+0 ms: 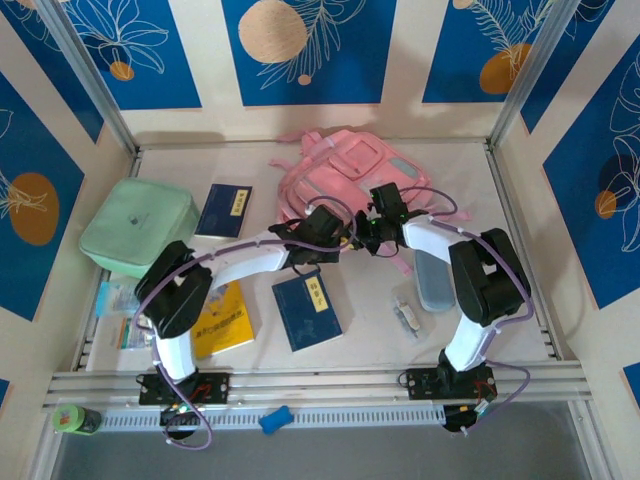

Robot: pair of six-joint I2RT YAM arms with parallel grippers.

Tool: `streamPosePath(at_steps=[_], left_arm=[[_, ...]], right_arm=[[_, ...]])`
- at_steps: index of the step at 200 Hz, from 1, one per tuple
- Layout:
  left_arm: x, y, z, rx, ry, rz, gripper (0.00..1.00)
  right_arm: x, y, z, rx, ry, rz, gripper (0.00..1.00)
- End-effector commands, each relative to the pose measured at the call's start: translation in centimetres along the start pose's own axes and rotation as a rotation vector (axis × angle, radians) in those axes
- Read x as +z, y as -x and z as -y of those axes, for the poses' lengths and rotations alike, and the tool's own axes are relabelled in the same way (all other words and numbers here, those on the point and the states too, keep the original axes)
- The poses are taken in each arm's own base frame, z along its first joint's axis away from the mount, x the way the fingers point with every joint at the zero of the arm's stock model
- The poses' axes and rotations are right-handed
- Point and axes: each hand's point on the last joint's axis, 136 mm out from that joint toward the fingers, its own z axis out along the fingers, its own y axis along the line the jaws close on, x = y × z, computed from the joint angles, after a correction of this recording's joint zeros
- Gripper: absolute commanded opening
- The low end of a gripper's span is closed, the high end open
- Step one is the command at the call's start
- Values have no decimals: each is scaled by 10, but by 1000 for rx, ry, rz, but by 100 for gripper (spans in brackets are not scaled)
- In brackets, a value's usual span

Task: Pack the student bag
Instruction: Unzip the student bag at the top-center of the table.

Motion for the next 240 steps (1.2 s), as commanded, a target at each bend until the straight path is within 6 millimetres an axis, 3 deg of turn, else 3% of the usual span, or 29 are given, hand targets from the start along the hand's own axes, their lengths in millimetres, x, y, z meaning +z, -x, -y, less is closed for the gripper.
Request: streamPosePath(at_steps=[1,29,59,78,97,129,139,166,186,240], left_arm=[[-23,-13,-34,34,106,-20,0],[-22,-38,-73,11,181,-79,0],[-26,-45,-93,-22,196,-80,0],[-26,-40,-80,-23,129,-66,0],[-26,-30,-67,-8,76,-59,0],[-32,-13,-8,26,-127,-48,0],[-35,-10,11,34,-182,-42,15],[-38,1,46,28,-250,-14,27],[-30,7,48,2,-216,-18,38],[-12,19,44,-47,-111,-23,47]], right_arm=[[-27,5,0,-134,-10,14,0],[-64,25,4,-204,6,46,0],[-79,50,3,-230,14,63,0],[-77,59,2,-226,8,48,0],[-72,55,-2,-227,24,16,0],[-73,43,-9,-258,21,17,0],[-75,42,-11,-251,32,14,0],[-76,40,-11,-252,32,23,0],[-76,38,-11,-246,34,19,0],[-75,38,-11,-248,26,26,0]])
